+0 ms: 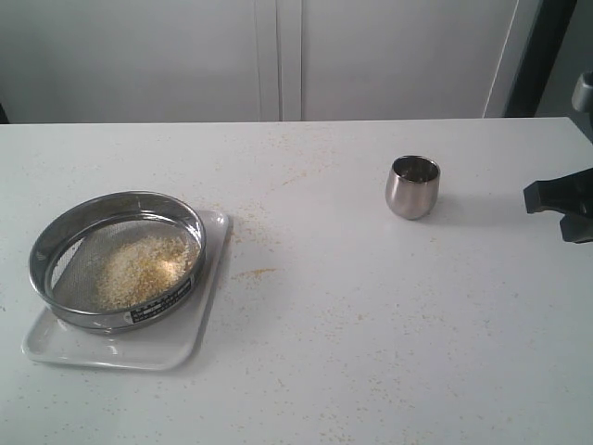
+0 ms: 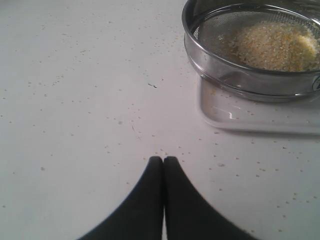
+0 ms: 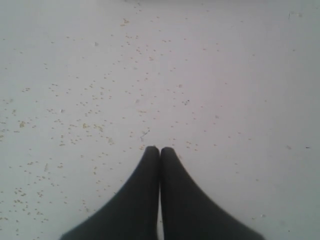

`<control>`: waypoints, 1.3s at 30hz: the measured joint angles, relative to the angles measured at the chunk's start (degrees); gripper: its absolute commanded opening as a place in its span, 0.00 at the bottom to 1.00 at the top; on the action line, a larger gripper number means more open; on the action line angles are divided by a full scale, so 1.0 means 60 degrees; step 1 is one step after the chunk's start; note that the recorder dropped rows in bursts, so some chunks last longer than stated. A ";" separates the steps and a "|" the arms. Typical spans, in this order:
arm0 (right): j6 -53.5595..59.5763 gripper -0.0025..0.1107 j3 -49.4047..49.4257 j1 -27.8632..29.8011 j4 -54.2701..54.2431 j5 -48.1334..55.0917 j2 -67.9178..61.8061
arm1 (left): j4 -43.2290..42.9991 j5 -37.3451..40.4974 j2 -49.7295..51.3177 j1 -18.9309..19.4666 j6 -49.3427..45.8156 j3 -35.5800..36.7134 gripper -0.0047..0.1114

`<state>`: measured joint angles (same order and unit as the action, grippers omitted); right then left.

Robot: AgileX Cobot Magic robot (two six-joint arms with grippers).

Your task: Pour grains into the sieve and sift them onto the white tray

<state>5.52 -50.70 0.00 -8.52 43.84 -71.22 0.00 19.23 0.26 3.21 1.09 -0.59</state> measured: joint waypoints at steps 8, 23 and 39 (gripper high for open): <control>0.0000 0.02 0.0000 0.0000 0.0000 0.0000 0.0000 | 0.0000 -0.0007 0.0000 0.0000 0.0000 0.0000 0.04; 0.0000 0.02 0.0000 0.0000 0.0000 -0.0018 0.0000 | -0.0420 -0.2591 0.0000 0.0000 0.0000 0.0051 0.04; 0.0000 0.02 0.0000 0.0000 0.0000 -0.0035 0.0000 | -0.0439 -0.4642 0.0000 0.0000 -0.0181 0.0051 0.04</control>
<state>5.52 -50.70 0.00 -8.52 43.63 -71.22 -2.64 -8.63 0.26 3.21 0.00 -0.28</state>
